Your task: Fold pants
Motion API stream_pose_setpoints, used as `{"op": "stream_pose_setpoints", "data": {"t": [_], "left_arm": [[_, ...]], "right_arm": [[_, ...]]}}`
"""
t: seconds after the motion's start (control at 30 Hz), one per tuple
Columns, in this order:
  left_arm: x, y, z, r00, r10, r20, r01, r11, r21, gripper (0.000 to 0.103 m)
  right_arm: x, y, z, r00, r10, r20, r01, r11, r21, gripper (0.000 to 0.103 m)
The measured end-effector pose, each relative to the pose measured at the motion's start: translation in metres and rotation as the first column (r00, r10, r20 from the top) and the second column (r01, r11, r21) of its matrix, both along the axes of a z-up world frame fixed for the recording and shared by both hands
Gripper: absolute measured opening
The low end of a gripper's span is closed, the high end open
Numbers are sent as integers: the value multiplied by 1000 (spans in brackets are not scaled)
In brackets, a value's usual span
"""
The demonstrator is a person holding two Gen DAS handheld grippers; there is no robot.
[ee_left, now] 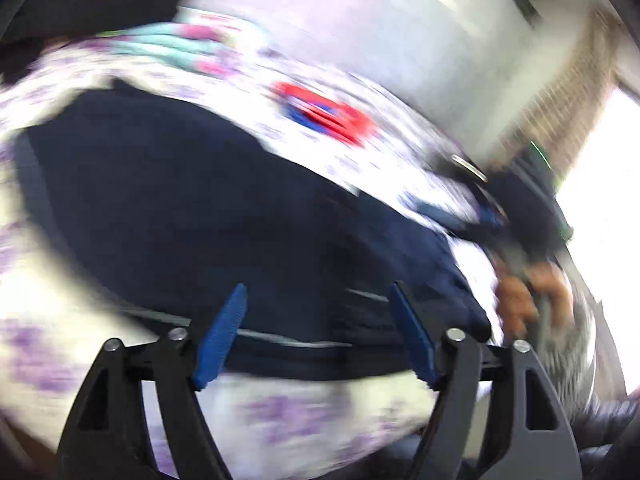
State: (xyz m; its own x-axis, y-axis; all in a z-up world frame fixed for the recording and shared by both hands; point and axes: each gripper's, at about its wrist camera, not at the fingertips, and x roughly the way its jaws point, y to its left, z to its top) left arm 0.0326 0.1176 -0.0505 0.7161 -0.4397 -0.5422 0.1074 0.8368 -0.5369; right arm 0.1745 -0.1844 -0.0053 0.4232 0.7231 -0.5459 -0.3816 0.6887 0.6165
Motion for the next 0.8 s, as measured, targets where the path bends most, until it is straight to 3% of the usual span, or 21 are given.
{"op": "stream_pose_setpoints", "data": {"t": [0.13, 0.2, 0.37, 0.53, 0.67, 0.77, 0.8], "left_arm": [[-18, 88, -5, 986, 157, -60, -166, 967, -193, 73], [-14, 109, -7, 975, 205, -89, -219, 955, -200, 74], [17, 132, -30, 976, 153, -153, -196, 926, -322, 74], [59, 133, -40, 978, 170, -118, -197, 941, -277, 76], [64, 134, -47, 981, 172, -90, -190, 946, -261, 76], [62, 137, -48, 975, 208, -82, -222, 935, -275, 56], [60, 138, -48, 973, 217, -79, -230, 931, -282, 44]], "right_arm": [[-27, -14, 0, 995, -58, 77, 63, 995, -74, 83], [-33, -13, -6, 996, -55, 77, 61, 995, -79, 83], [-44, -12, -9, 995, -45, 89, 56, 991, -119, 87], [-56, -18, -3, 991, -55, 119, 69, 991, -119, 88], [-63, -23, -1, 987, -64, 150, 84, 987, -134, 88], [-69, -24, -4, 986, -62, 154, 87, 983, -162, 88], [-70, -23, -5, 986, -60, 154, 85, 983, -165, 88]]}}
